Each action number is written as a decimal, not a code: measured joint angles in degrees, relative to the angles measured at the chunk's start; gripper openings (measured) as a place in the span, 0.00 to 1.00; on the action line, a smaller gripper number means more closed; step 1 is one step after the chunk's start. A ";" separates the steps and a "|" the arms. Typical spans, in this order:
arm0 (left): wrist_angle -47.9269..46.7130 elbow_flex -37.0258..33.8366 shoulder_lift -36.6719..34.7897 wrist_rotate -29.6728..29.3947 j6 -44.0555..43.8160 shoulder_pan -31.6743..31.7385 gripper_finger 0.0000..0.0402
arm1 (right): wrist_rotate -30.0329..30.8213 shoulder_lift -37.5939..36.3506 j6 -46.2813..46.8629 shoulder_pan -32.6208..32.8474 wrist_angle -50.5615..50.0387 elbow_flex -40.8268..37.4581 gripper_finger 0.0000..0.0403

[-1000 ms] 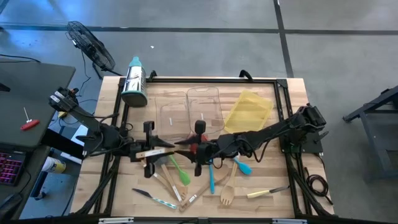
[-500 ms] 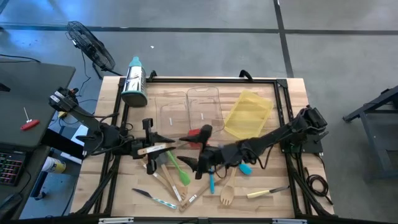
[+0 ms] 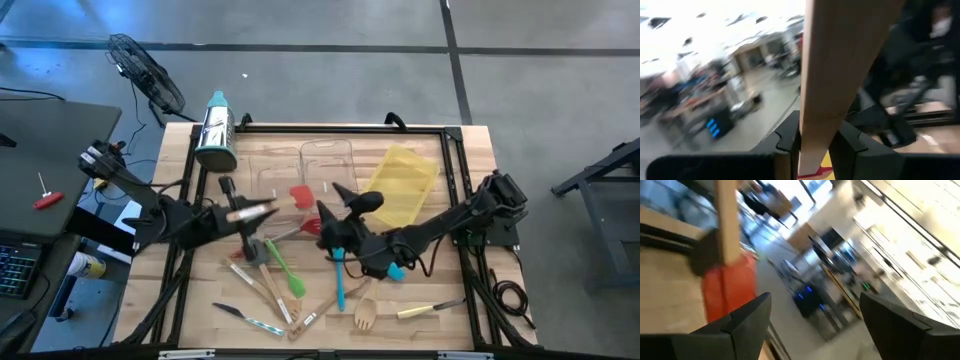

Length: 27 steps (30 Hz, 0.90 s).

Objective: Pick & Place Kitchen Items
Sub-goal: Put the orange spatula into the left transparent bin

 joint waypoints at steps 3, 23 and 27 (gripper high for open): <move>-5.72 2.45 0.03 -7.54 -4.11 -0.02 0.16 | 0.98 0.00 1.71 -0.23 -2.61 0.00 0.73; -33.29 14.77 -0.24 -17.68 -17.41 0.02 0.16 | 1.42 0.00 18.56 -0.23 -19.40 0.00 0.73; -46.67 21.17 -0.24 -13.85 -25.81 0.61 0.16 | 1.40 0.00 18.58 -0.23 -19.41 0.00 0.73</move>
